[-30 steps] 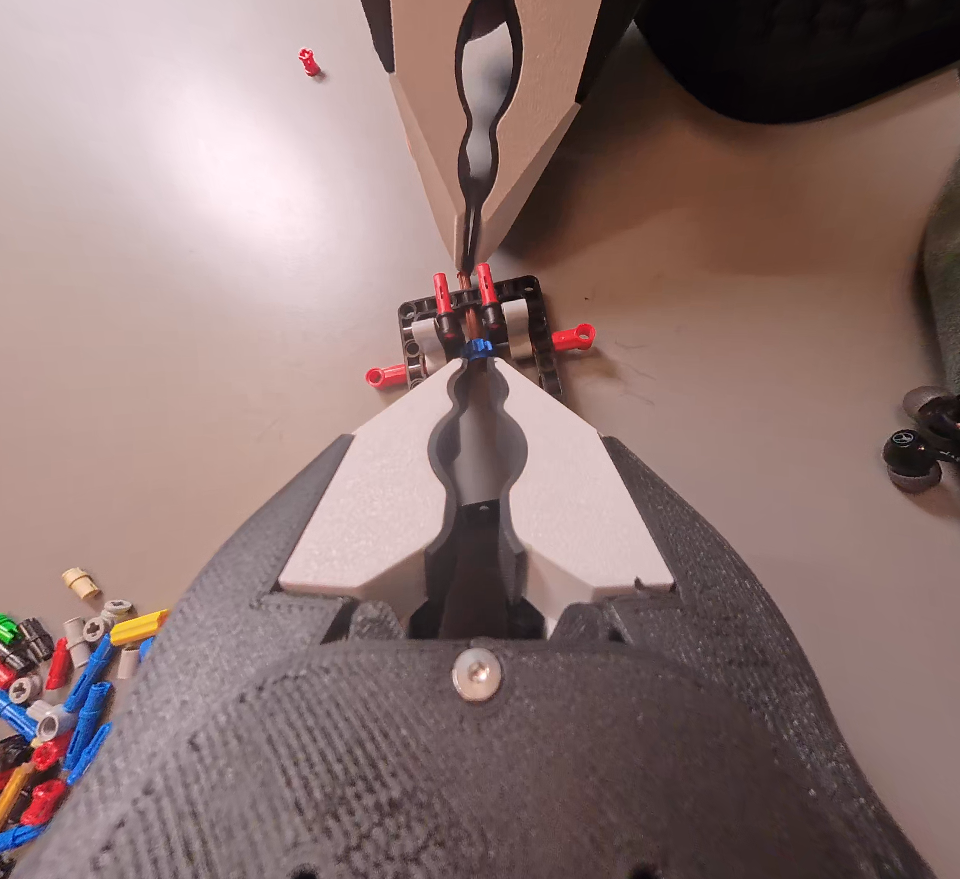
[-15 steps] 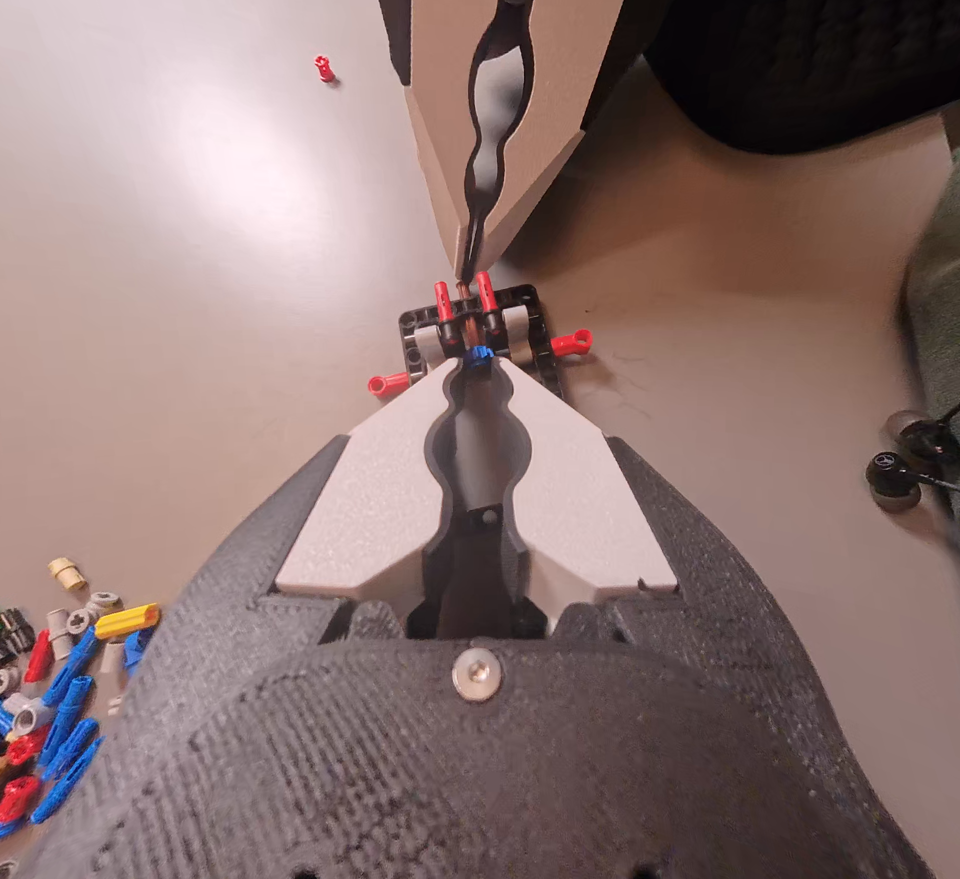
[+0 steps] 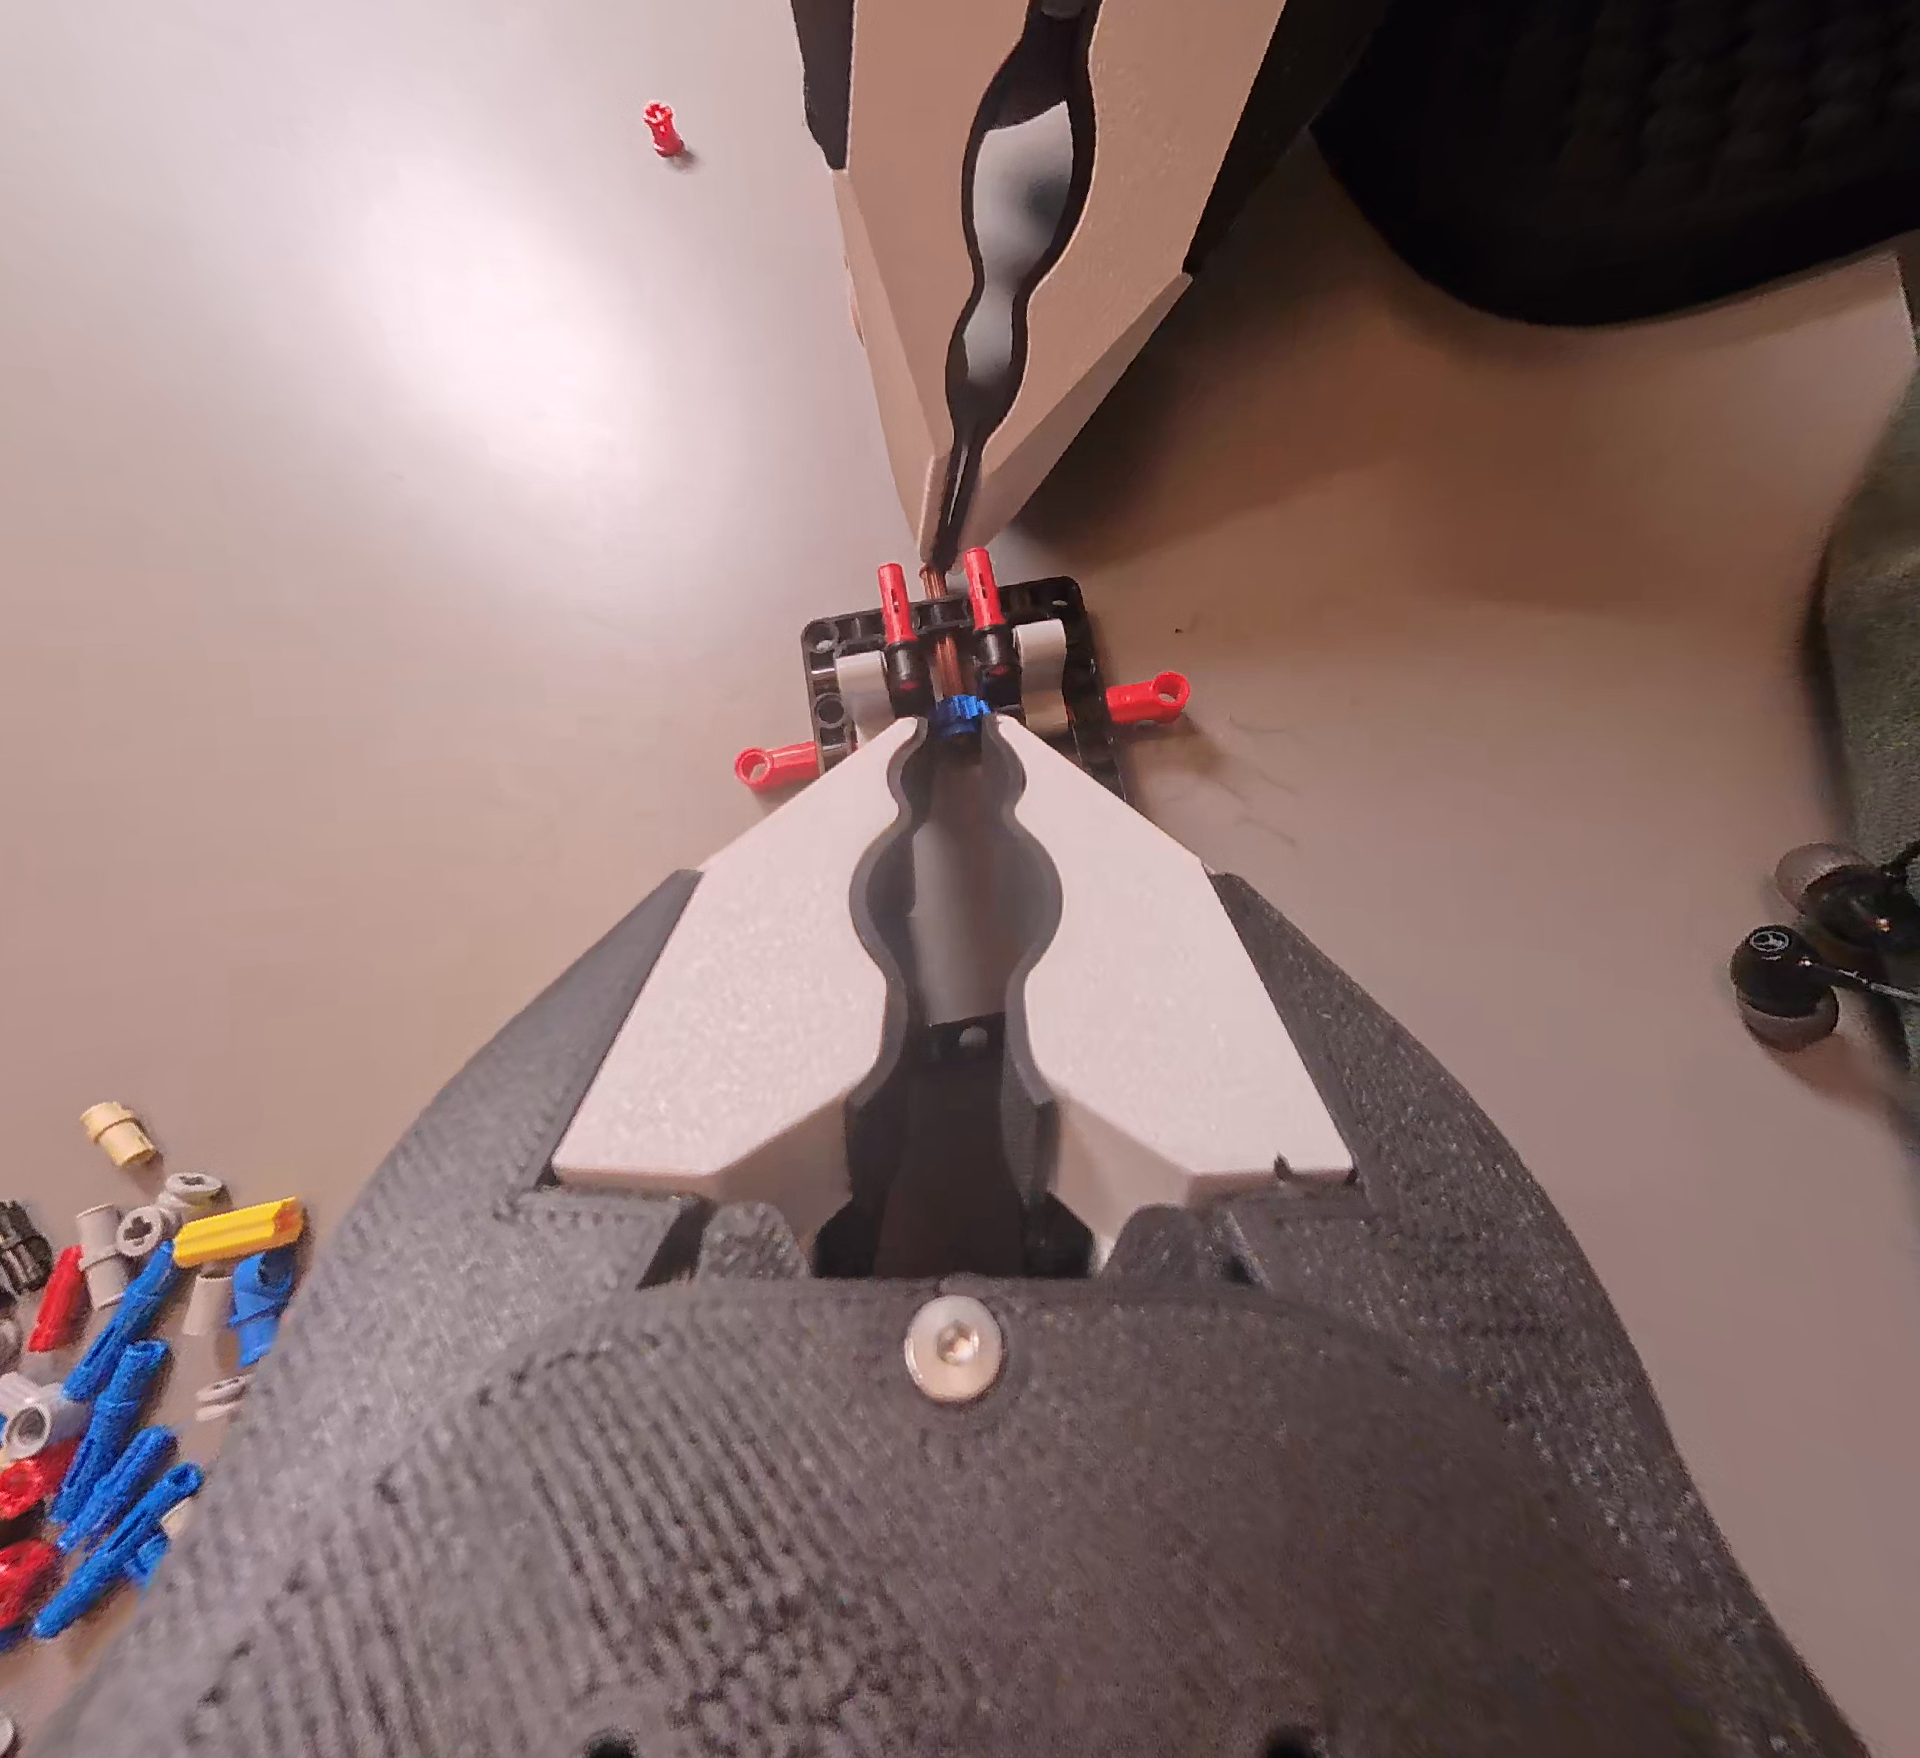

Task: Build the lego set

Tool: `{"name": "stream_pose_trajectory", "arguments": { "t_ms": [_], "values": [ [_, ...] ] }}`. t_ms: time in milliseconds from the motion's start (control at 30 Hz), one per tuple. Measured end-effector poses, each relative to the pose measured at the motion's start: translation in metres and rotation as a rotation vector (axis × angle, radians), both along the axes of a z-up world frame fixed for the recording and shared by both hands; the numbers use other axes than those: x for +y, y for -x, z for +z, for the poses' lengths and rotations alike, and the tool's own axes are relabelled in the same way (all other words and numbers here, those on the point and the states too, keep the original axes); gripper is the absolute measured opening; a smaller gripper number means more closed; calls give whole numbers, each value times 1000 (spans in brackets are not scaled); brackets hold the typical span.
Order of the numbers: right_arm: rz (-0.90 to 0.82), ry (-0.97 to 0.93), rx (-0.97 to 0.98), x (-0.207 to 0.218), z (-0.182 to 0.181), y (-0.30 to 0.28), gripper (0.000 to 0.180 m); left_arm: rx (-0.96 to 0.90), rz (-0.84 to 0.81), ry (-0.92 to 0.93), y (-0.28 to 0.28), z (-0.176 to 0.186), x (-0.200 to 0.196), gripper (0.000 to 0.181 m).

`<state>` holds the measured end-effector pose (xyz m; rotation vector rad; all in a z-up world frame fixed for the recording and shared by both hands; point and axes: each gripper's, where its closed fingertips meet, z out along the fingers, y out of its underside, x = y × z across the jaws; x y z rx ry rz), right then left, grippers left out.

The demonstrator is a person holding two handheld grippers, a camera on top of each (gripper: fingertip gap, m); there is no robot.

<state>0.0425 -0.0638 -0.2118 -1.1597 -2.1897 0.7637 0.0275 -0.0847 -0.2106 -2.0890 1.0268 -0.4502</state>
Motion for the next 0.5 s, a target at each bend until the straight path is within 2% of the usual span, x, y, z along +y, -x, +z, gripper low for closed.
{"name": "stream_pose_trajectory", "arguments": {
  "t_ms": [33, 100, 300, 400, 500],
  "values": [
    [-2, 0, -2, 0, 0, 0, 0, 4, -4, -6, 0, 0, 0, 8],
    [-1, -2, -3, 1, 0, 0, 0, 9, -11, -12, 0, 0, 0, 8],
    [-12, 14, 8, 5, 2, -2, 1, -6, -25, -32, 9, 12, -1, 27],
    [-15, 28, 2, 8, 2, -5, 7, -56, -4, 10, 22, 26, -5, 48],
    [-31, 25, 11, 12, 6, -7, 11, -66, -2, 138, 30, 22, -21, 80]
  ]
}}
